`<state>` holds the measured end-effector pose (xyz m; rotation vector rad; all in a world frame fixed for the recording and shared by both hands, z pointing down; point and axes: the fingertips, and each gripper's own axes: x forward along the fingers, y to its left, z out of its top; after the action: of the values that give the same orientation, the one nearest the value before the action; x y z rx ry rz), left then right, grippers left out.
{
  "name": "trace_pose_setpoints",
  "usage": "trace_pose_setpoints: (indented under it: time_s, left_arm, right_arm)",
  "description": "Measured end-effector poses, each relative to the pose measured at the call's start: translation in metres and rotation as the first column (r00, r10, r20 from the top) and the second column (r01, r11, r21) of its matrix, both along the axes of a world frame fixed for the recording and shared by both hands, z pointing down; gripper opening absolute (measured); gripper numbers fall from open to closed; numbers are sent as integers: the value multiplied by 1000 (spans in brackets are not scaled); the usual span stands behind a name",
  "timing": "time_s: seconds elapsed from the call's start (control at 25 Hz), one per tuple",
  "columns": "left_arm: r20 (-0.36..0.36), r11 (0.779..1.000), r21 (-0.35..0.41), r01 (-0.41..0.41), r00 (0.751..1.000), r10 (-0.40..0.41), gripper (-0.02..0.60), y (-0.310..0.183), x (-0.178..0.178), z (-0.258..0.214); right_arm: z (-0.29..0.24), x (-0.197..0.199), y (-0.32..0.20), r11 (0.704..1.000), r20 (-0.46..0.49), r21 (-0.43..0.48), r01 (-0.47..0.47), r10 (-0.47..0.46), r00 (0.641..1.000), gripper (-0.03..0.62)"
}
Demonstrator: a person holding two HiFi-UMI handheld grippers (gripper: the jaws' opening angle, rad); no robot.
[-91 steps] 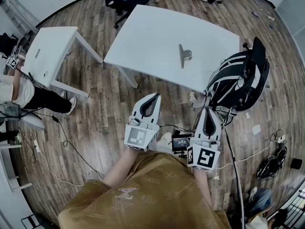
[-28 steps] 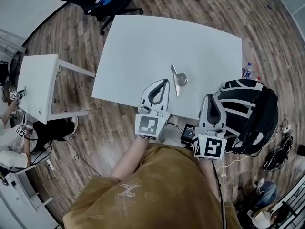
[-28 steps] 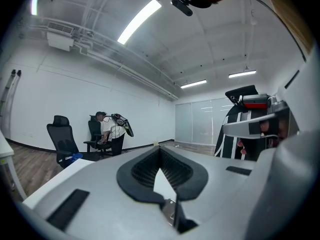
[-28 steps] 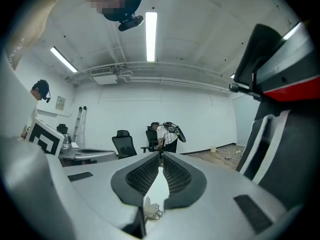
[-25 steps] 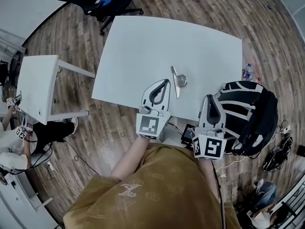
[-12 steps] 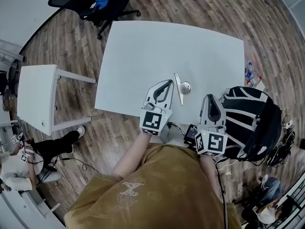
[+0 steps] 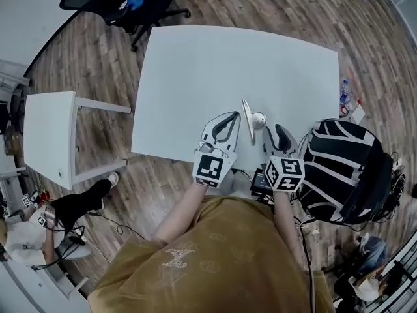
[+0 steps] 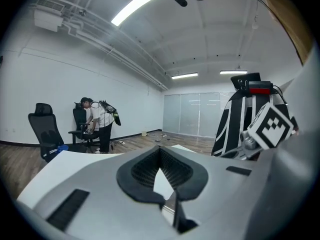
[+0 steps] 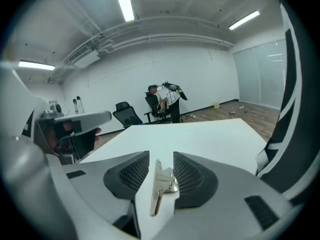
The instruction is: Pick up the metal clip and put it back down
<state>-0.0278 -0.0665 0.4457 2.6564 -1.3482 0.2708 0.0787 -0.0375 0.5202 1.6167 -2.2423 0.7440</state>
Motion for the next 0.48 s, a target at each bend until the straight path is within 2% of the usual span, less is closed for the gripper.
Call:
trace_pose_setpoints:
  time_s: [0.24, 0.48]
  left_arm:
    - [-18, 1000, -18, 12, 1000, -12, -3, -3, -7, 9]
    - [4, 999, -29, 15, 1000, -15, -3, -5, -18, 14]
  right_arm:
    - [57, -2, -5, 989, 3, -144, 14, -14, 1000, 135]
    - [78, -2, -14, 981, -11, -195, 2, -5, 1000, 135]
